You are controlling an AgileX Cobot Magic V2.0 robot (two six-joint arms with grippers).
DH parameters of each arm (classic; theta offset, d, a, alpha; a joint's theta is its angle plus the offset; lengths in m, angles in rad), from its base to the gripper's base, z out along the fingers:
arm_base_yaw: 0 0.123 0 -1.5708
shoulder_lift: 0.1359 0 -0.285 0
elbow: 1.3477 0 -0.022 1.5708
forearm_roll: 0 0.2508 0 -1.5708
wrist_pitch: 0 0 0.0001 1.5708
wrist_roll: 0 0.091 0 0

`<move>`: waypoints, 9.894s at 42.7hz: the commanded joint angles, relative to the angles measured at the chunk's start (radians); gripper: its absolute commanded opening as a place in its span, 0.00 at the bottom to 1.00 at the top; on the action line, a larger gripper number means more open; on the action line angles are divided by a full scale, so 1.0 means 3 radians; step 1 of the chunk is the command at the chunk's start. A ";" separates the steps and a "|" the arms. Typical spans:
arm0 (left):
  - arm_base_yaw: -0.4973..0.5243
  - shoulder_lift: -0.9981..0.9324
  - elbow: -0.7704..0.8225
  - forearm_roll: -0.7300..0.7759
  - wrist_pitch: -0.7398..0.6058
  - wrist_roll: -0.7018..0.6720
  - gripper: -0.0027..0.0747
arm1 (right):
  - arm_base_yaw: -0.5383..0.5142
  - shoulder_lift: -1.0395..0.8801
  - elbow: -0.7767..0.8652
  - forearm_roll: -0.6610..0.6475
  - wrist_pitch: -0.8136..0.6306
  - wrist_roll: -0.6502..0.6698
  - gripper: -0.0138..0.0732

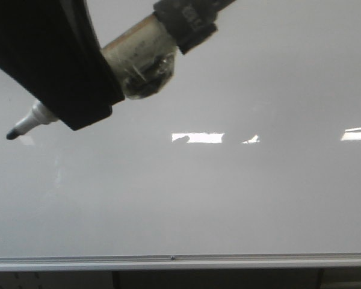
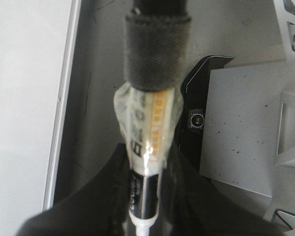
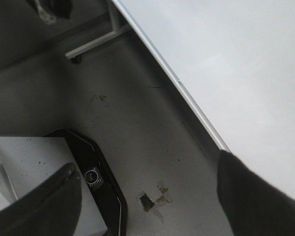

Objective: Write number 2 on whiteboard

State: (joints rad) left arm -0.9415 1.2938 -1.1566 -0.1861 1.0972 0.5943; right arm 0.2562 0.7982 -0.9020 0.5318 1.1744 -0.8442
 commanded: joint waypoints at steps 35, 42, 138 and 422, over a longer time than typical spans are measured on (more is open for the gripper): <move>-0.0183 -0.0079 -0.0104 -0.0080 -0.0345 0.0083 0.01 | 0.1702 0.0891 -0.0503 0.0259 -0.0953 -0.0223 0.84; -0.0183 -0.0079 -0.0104 -0.0080 -0.0392 0.0083 0.01 | 0.1702 0.0961 -0.0503 0.0246 -0.0966 -0.0223 0.82; 0.1564 -0.1769 0.0767 -0.0066 -0.0917 -0.1111 0.65 | 0.0665 0.0213 0.1003 -0.0842 -0.4226 0.1858 0.07; 0.3074 -0.0134 0.1515 0.1215 -0.4382 -0.2994 0.01 | -0.0006 0.0579 -0.0034 0.0001 -0.0218 -0.0040 0.72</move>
State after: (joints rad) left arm -0.0481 1.2587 -0.7296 0.1874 0.0287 -0.2833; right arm 0.2598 0.9876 -0.8811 0.5062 1.1331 -0.8526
